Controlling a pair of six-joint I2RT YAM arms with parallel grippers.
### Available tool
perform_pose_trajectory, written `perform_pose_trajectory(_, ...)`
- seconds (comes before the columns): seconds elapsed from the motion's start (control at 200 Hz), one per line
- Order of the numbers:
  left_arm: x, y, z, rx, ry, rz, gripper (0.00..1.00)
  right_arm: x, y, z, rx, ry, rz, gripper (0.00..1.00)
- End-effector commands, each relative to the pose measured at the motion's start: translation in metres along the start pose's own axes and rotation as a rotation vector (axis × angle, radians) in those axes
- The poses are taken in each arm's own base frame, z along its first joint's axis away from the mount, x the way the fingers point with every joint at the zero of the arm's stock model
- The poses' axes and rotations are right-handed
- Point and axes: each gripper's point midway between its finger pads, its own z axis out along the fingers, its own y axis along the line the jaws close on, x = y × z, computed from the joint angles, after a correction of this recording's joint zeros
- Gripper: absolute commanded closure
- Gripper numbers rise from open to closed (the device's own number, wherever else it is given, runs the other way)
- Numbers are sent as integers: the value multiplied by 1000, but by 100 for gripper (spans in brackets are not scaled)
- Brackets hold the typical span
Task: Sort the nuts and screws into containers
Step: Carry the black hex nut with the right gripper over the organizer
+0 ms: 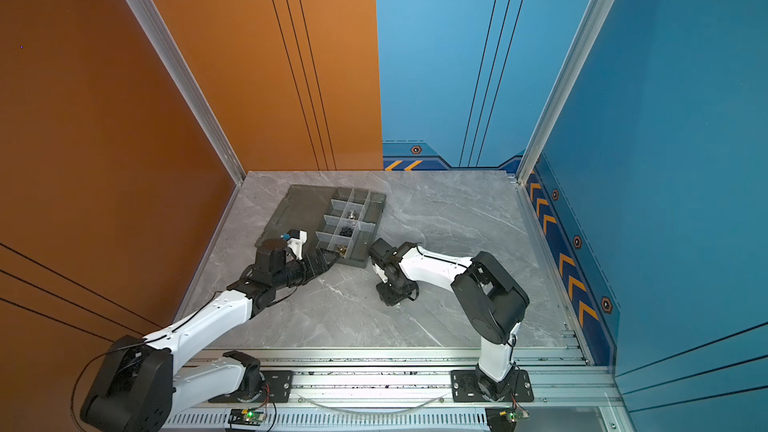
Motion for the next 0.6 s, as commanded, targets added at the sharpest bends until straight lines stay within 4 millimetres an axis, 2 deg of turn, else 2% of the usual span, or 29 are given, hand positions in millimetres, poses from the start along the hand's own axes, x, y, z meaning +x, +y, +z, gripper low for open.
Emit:
perform_pose_trajectory(0.0, -3, -6, -1, 12, -10, 11, 2, -8, 8, -30, -82, -48, -13, 97)
perform_pose_trajectory(0.15, -3, -8, -2, 19, -14, 14, 2, -42, 11, -78, -144, -183, -40, 99)
perform_pose_trajectory(0.18, -4, -9, -2, 25, -15, 12, 2, -55, 2, -89, -149, -223, -20, 99)
perform_pose_trajectory(0.355, -4, -13, -3, 49, -21, 12, 2, -122, -4, -138, -157, -403, -49, 100)
perform_pose_trajectory(0.496, -4, -12, -5, 47, -25, 12, 2, -177, -12, -160, -167, -532, -35, 100)
perform_pose_trajectory(0.576, -5, -13, -6, 48, -29, 16, 2, -208, -21, -162, -179, -590, -5, 100)
perform_pose_trajectory(0.596, -5, -13, -6, 50, -29, 16, 2, -219, -22, -170, -182, -626, -1, 100)
